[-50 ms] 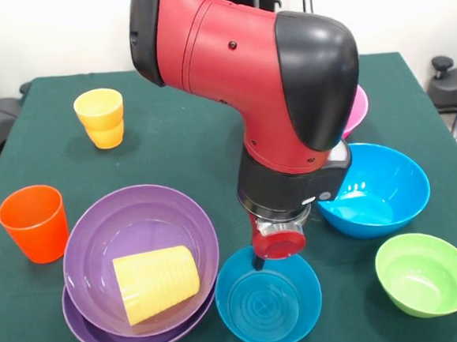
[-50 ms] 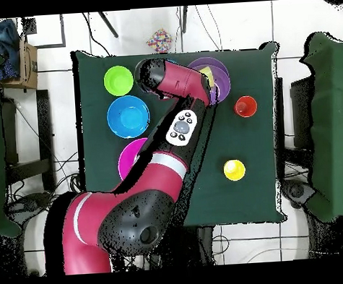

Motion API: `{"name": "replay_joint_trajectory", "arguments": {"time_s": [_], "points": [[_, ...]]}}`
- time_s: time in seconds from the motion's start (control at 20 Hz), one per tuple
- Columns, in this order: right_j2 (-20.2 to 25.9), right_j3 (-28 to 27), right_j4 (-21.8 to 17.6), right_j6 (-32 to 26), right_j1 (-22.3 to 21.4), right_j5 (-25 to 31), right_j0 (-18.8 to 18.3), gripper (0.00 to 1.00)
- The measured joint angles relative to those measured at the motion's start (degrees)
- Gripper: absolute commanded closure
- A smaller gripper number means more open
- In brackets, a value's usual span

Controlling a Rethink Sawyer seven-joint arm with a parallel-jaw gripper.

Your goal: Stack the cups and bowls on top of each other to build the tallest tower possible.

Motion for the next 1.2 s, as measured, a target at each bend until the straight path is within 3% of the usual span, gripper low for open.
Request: {"name": "replay_joint_trajectory", "arguments": {"time_s": [0.7,1.2], "points": [[-0.6,0.0,0.0,0.0,-0.6,0.4,0.0,1.0],[-3.0,-1.5,0.1,0.0,-1.5,6.6,0.0,1.0]]}}
